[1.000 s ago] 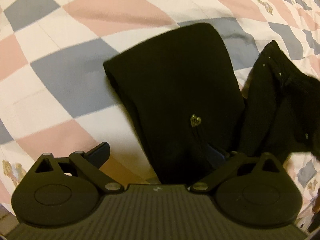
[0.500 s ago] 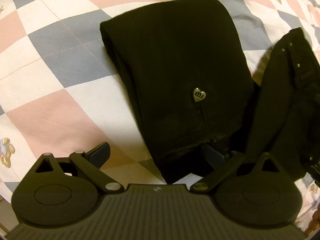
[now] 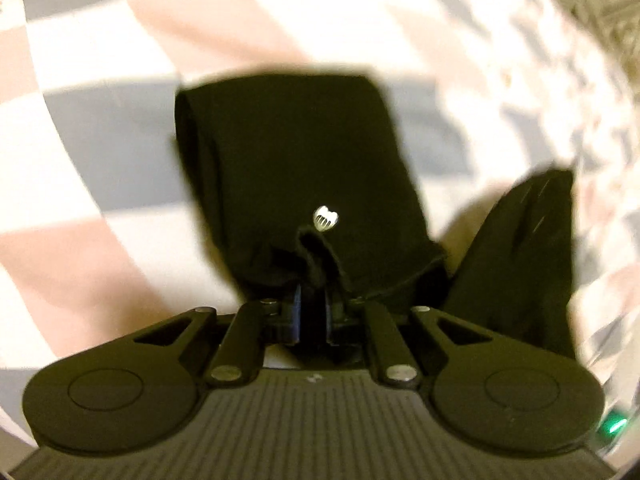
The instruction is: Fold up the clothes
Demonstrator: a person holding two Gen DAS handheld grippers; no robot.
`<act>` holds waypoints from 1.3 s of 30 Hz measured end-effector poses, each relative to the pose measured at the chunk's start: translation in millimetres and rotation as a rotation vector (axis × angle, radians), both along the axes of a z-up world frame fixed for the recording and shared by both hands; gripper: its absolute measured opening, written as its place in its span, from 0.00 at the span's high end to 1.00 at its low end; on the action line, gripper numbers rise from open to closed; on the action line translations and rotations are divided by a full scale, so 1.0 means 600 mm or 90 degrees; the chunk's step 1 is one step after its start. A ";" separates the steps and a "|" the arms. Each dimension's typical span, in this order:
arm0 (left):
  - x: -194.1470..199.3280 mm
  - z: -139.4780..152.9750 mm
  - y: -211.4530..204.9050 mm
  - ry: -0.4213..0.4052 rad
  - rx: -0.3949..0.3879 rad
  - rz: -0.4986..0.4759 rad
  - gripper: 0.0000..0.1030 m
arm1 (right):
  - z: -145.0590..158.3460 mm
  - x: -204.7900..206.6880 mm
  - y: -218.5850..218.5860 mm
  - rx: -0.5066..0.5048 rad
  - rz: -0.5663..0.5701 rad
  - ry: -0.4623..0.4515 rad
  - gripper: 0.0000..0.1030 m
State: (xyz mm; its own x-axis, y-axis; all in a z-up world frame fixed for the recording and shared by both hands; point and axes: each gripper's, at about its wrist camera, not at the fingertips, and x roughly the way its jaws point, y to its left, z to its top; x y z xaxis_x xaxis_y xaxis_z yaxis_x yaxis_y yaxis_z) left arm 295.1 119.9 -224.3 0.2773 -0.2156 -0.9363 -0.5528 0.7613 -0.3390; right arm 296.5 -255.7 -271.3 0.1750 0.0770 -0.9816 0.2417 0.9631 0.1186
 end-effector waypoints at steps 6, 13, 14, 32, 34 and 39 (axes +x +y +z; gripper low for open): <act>0.025 0.116 0.149 -0.172 0.154 0.257 0.96 | 0.003 -0.012 -0.016 0.017 -0.021 -0.002 0.66; -0.030 0.061 0.253 -0.037 0.176 0.324 0.62 | -0.003 -0.022 -0.026 0.027 -0.044 0.003 0.63; -0.048 0.033 0.236 -0.006 0.152 0.297 0.61 | -0.005 -0.023 -0.026 0.025 -0.046 0.005 0.63; 0.031 -0.153 0.094 0.045 0.105 0.049 0.93 | 0.040 -0.020 -0.056 0.130 -0.041 -0.124 0.89; 0.023 -0.128 0.095 0.026 0.099 0.050 0.94 | 0.062 -0.009 -0.070 0.136 -0.052 -0.149 0.91; -0.001 -0.048 0.070 -0.006 0.067 0.013 0.90 | 0.079 0.015 -0.088 0.141 -0.087 -0.152 0.91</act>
State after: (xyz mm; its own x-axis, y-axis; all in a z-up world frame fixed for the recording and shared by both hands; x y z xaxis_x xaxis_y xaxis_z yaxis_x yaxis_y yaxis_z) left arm 294.7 161.7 -252.9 0.2892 -0.1107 -0.9508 -0.5656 0.7816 -0.2630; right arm 305.4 -308.8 -223.8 0.4215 0.2426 -0.8738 0.3072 0.8684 0.3893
